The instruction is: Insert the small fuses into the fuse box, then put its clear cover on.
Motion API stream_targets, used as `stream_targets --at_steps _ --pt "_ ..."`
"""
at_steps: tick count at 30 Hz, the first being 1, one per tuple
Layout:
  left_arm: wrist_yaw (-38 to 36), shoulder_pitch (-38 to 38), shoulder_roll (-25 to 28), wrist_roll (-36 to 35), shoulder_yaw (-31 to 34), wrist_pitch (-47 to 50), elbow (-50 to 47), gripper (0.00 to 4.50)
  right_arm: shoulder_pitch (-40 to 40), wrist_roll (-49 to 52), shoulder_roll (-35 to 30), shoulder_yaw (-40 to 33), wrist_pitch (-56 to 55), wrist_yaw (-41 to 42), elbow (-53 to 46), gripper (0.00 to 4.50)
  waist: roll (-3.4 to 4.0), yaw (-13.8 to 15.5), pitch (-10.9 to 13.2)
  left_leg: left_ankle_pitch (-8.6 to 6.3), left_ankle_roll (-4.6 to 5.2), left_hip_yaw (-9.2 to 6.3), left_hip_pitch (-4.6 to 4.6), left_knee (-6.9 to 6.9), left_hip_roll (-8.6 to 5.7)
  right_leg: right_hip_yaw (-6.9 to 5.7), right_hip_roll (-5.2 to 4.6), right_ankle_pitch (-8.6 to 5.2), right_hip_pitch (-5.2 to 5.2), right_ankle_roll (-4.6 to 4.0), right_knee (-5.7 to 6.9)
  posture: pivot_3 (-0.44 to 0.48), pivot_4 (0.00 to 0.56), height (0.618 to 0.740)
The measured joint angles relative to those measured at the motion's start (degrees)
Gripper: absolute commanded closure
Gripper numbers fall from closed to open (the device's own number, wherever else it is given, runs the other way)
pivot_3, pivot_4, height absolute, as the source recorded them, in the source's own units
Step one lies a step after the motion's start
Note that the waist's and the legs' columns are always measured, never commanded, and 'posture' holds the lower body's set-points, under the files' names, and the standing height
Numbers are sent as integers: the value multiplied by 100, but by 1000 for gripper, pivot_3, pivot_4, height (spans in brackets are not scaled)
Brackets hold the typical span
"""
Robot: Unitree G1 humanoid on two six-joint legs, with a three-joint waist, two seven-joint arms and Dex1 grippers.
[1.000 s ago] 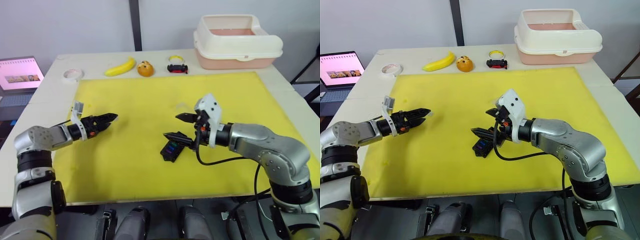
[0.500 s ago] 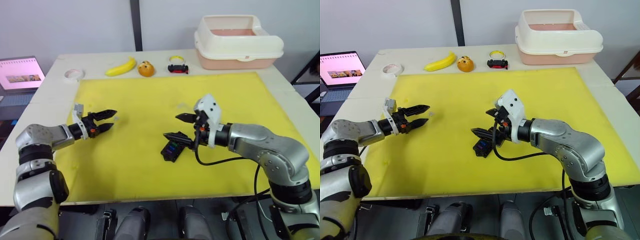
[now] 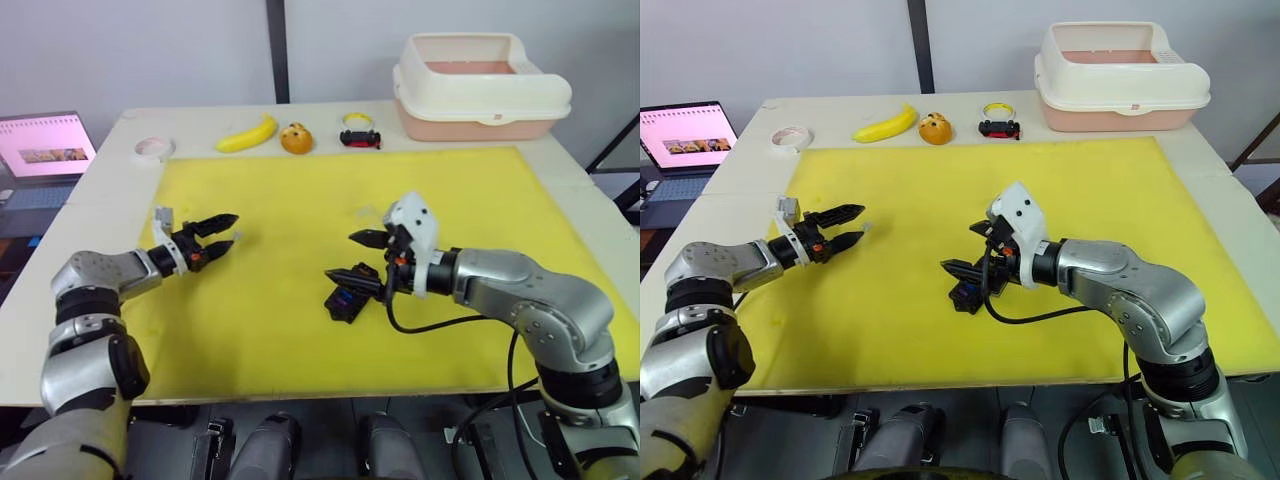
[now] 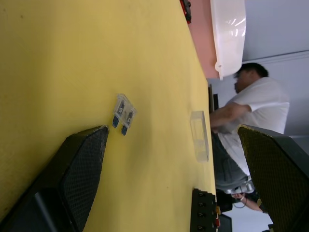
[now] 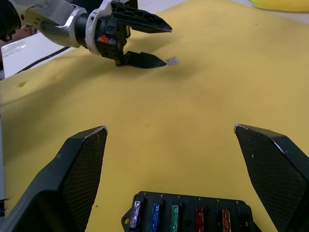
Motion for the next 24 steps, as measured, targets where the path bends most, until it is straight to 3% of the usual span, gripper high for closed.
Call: stream_targets --at_steps 14,17,19,24 --pt "333 -169 -217 43 135 -246 171 0 1 -43 0 7 0 -29 -1 38 1 110 0 0 1 2 0 4 0 1 0 0 0 0 0 0 150 740" --pt "395 -166 -246 52 197 -273 170 838 7 -42 0 4 0 -37 -6 0 1 111 0 0 1 2 0 4 0 1 0 0 0 0 0 0 150 740" --pt "481 -155 -288 108 205 -355 171 1738 51 -40 -1 -1 0 -43 -8 0 1 107 0 0 0 2 0 4 0 1 0 0 0 0 0 0 150 740" --pt "641 -151 -416 119 240 -414 87 1738 82 -42 -11 -17 0 -53 -8 0 0 115 0 0 0 3 0 4 0 1 0 0 0 0 -1 0 150 740"
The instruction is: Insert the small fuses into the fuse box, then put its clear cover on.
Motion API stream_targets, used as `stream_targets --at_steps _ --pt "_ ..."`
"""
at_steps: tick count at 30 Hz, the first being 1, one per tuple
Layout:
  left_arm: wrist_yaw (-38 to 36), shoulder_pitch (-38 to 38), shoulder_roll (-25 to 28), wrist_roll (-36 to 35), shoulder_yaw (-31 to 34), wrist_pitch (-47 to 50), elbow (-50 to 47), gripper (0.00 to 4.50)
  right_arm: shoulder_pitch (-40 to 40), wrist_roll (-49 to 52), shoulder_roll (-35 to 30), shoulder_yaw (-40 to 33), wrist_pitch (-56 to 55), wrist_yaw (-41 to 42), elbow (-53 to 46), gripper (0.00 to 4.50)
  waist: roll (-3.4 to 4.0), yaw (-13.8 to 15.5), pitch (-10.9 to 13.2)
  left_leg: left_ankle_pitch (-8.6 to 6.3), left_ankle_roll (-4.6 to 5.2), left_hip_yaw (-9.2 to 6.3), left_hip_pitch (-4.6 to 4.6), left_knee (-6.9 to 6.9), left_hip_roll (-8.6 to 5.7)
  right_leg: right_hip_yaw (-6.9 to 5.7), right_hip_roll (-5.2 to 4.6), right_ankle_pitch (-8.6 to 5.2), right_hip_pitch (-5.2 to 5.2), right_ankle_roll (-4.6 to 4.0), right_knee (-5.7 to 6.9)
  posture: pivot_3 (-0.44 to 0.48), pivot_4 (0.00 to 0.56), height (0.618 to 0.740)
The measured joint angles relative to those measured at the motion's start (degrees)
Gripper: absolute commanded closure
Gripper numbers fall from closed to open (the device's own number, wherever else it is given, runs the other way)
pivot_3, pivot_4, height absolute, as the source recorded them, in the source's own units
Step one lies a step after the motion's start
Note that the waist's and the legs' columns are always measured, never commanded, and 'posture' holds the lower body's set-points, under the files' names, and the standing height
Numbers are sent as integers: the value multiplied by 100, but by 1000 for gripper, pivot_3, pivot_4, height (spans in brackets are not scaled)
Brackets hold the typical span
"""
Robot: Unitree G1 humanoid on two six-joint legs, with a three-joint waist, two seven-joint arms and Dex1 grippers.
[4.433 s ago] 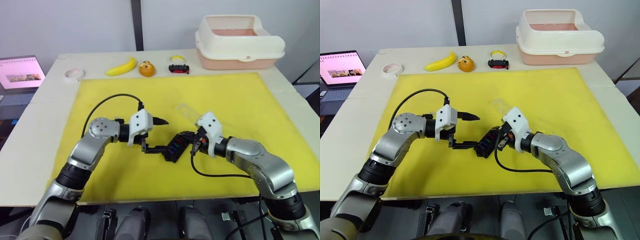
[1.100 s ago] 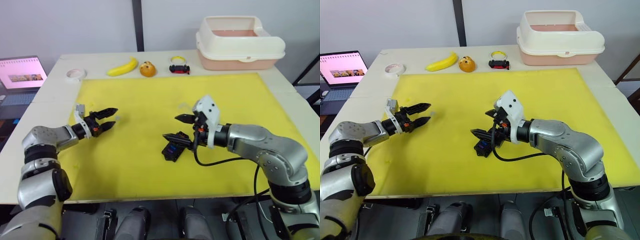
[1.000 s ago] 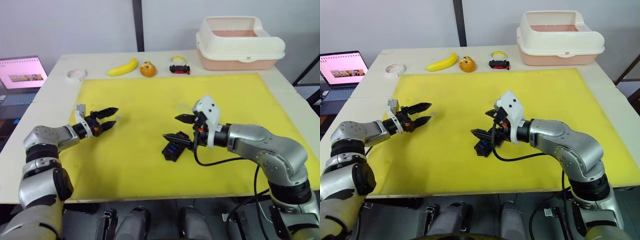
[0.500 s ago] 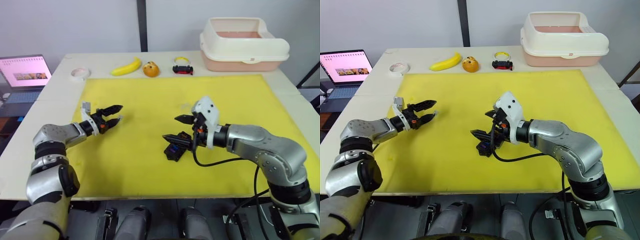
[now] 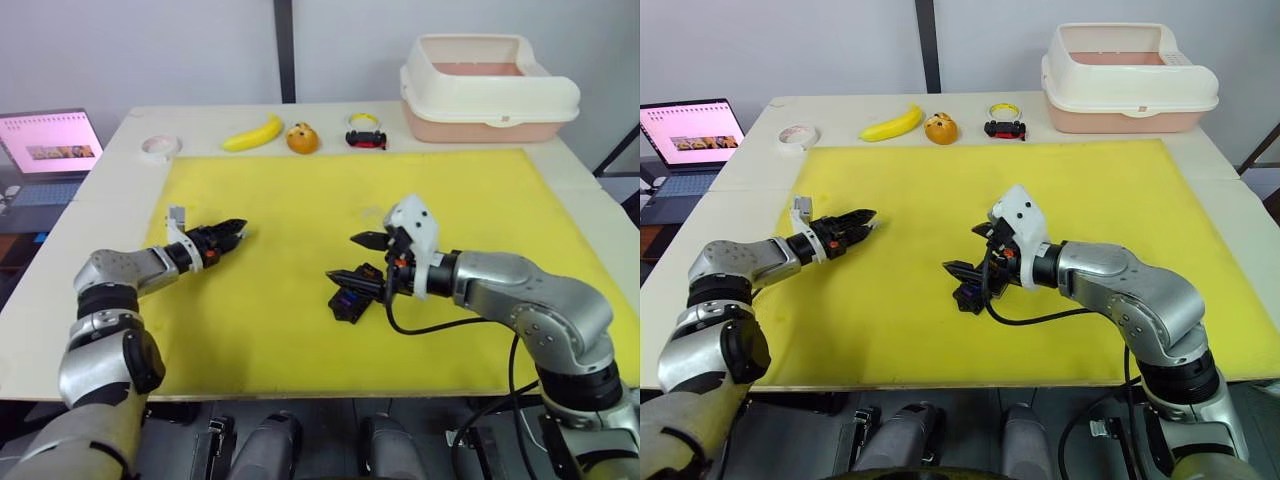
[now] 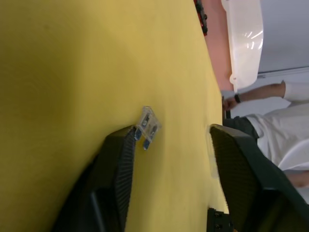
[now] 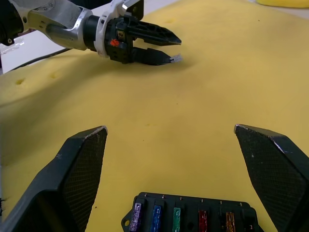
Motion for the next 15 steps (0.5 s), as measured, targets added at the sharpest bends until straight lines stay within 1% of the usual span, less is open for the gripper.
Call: stream_targets --at_steps 6,8,9,12,13,15 --pt "138 45 -73 -13 62 -99 -92 1738 0 -1 -14 0 0 28 -1 0 0 -2 0 -1 1 0 0 0 0 0 0 0 1 0 -1 0 150 740" --pt "175 44 -72 -17 100 -100 -91 2290 0 -4 -23 0 0 36 -1 0 0 -8 0 -1 2 0 0 0 0 0 0 0 1 0 -1 0 150 740" --pt "194 45 -72 -13 101 -109 -89 2650 0 -6 -28 0 0 37 -1 0 0 -8 0 -1 1 0 0 0 0 0 0 0 0 0 -1 0 150 740" --pt "208 49 -101 -11 94 -195 -87 4115 0 -12 -28 0 0 37 -1 0 0 -24 0 -1 1 2 0 0 1 0 0 0 -1 0 -1 0 150 740" --pt "204 54 -110 -11 93 -214 -100 4445 0 -16 -28 0 0 37 -1 0 0 -32 0 -1 1 2 0 0 2 0 1 0 -2 0 -1 0 150 740" --pt "207 68 -107 -8 93 -235 -113 4445 0 -27 -28 0 -1 37 -1 0 1 -48 0 -1 1 2 1 0 3 0 1 0 -3 0 0 0 150 740"
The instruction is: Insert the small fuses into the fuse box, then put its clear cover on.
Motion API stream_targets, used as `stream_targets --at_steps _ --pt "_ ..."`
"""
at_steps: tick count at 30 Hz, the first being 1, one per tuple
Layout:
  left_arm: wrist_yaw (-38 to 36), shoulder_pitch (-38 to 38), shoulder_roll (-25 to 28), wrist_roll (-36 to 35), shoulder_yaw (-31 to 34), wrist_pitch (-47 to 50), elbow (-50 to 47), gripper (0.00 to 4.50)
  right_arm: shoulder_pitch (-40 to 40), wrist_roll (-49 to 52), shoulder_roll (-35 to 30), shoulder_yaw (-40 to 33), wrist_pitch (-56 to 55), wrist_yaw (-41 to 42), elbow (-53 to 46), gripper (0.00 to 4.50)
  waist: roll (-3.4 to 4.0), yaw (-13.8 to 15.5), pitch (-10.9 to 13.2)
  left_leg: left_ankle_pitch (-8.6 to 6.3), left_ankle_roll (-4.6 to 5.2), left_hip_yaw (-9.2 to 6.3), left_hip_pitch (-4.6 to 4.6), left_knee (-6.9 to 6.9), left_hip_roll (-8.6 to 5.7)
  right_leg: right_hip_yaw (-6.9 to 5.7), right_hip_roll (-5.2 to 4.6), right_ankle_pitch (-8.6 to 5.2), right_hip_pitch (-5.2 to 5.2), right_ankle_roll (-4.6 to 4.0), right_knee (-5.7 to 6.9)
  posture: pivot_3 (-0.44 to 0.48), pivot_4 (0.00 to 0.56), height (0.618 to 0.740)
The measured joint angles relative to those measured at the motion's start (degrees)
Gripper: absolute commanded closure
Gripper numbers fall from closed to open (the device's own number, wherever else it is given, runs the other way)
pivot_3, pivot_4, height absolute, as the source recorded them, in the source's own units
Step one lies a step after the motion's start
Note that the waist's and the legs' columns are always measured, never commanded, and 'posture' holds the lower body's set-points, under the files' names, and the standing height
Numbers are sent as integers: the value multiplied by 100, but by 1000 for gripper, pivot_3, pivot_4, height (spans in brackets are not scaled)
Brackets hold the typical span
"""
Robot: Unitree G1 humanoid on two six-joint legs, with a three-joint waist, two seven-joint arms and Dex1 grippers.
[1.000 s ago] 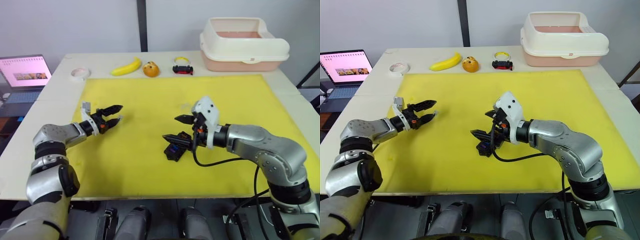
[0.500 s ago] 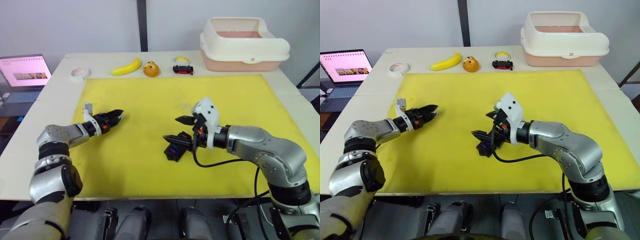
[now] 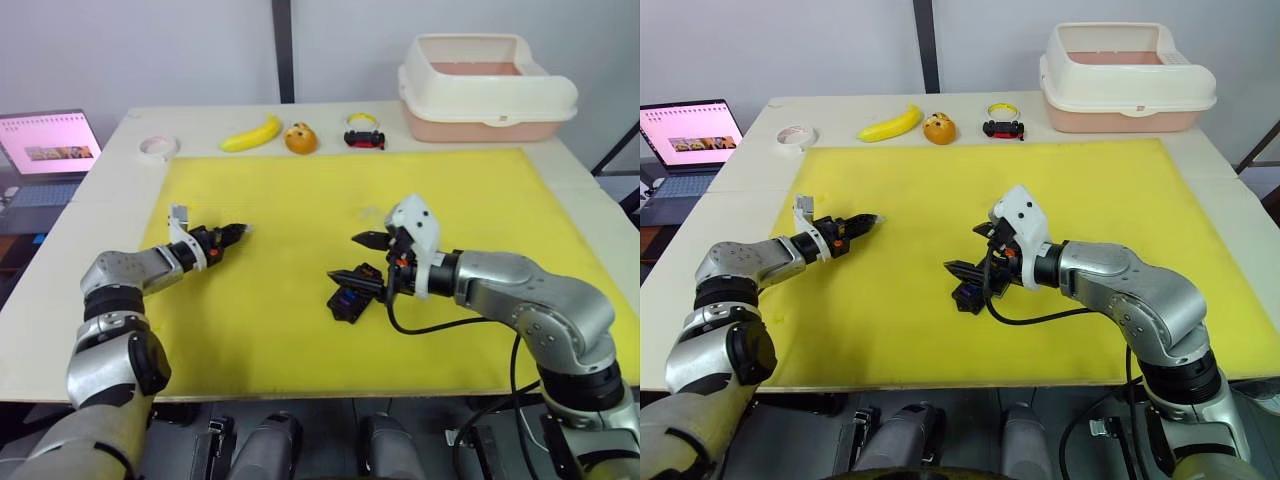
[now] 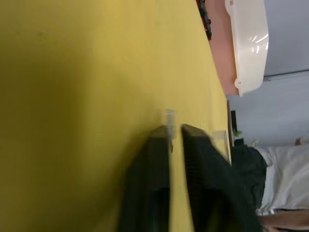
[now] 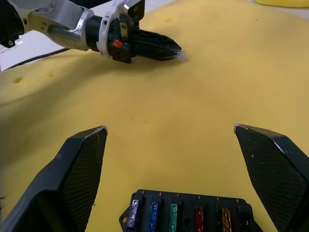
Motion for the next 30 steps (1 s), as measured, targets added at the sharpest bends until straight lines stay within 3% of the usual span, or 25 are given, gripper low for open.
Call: stream_targets --at_steps 4,10,14,21,30 --pt "18 69 47 -9 -7 65 -143 4445 -5 -48 3 0 -2 -2 0 0 0 -44 0 0 0 -1 0 -1 2 0 2 0 -1 0 1 0 150 740" --pt "-59 426 378 -391 3 1023 -1458 4445 67 79 58 -281 32 -102 -2 0 -6 -177 4 1 -3 -4 -11 -12 8 1 6 0 -20 0 2 0 150 740" --pt "66 367 349 -892 254 1670 -2237 4445 49 631 624 -771 326 -493 26 0 -6 -184 4 1 -3 -6 -14 -13 7 1 4 0 -19 0 0 0 150 740" --pt "919 -197 -576 -1868 905 2689 -3376 4445 -384 1919 1827 -1579 749 -1841 401 0 -6 -180 4 2 -5 -6 -14 -12 8 3 5 0 -20 0 0 0 150 740" --pt "2398 -578 -1627 -2963 1640 3026 -3673 4445 -762 3593 3051 -1858 187 -4193 859 0 -6 -277 4 3 -8 -5 -14 -31 7 13 7 0 -35 0 1 0 150 740"
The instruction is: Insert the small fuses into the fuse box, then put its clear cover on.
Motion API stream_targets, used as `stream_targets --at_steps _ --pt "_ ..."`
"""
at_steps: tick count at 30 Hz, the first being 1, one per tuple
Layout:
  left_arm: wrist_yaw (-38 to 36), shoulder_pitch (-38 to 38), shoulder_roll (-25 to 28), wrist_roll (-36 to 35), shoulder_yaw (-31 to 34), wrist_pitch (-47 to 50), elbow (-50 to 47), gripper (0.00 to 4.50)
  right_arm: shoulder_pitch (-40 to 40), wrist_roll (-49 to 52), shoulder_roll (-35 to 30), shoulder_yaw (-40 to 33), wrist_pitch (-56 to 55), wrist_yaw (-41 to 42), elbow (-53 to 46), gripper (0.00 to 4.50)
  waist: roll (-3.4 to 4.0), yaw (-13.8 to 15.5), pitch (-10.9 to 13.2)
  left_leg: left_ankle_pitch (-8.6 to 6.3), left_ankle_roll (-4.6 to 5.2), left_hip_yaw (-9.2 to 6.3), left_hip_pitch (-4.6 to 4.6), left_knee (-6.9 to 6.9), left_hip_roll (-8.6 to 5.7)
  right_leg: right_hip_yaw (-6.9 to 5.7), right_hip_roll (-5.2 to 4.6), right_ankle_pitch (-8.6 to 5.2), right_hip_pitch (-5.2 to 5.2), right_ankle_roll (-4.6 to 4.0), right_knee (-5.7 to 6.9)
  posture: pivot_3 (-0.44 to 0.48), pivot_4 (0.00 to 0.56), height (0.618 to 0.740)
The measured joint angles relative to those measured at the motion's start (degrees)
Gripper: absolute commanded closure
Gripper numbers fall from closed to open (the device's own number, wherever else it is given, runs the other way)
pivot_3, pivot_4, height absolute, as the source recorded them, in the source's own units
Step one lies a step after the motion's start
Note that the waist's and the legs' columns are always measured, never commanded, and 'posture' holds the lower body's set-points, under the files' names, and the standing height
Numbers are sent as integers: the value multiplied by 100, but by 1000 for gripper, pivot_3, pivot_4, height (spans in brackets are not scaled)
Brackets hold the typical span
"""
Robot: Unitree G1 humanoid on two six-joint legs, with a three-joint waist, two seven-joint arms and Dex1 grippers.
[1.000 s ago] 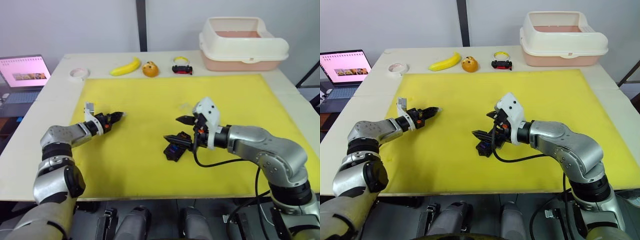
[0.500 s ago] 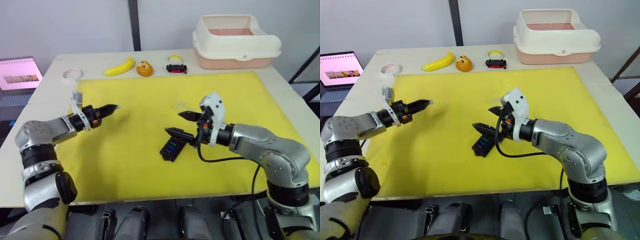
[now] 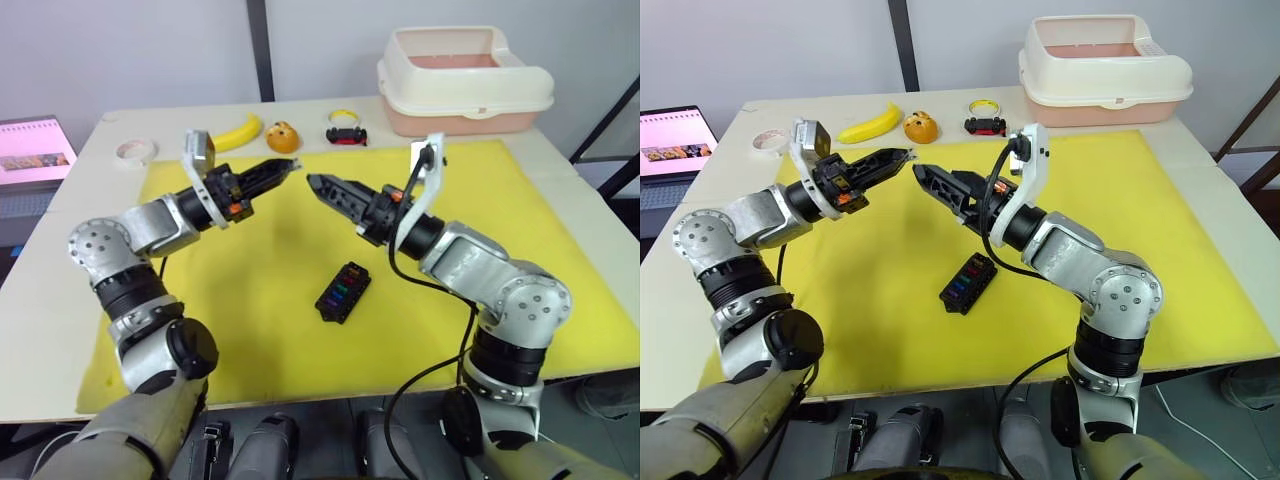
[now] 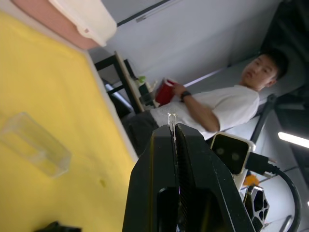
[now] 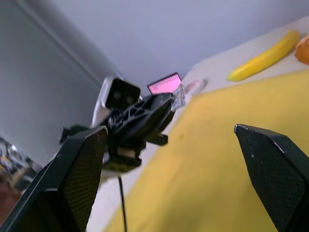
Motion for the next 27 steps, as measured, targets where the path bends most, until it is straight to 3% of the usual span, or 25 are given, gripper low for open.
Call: stream_targets --at_steps 6,11,14,16,27 --pt "1169 181 -509 -1178 -2 -273 -305 4445 -9 979 301 148 -810 -1066 168 0 0 4 0 1 -1 2 0 1 -2 5 1 0 -1 0 0 0 150 740" --pt "1943 664 -607 -2325 -645 -887 -609 4445 -9 1203 235 343 -1232 -1375 290 0 0 6 0 1 -1 3 0 2 -1 8 2 0 -1 0 0 0 150 740" --pt "2260 897 -538 -2933 -1167 -1323 -732 4500 -9 1237 143 490 -1373 -1399 336 928 1 9 -1 1 -1 4 0 2 -1 8 3 0 -1 0 0 0 150 740" --pt "2415 991 -372 -3257 -1459 -1616 -745 4500 -9 1270 65 565 -1451 -1399 336 1853 1 6 -1 1 -1 5 0 1 -1 8 4 0 -1 0 0 0 150 740" --pt "2672 1267 220 -4251 -2526 -2743 -881 4500 -9 1283 -249 809 -1706 -1382 334 1853 1 19 -1 1 -1 6 0 2 -1 9 4 0 -1 0 -2 0 150 740"
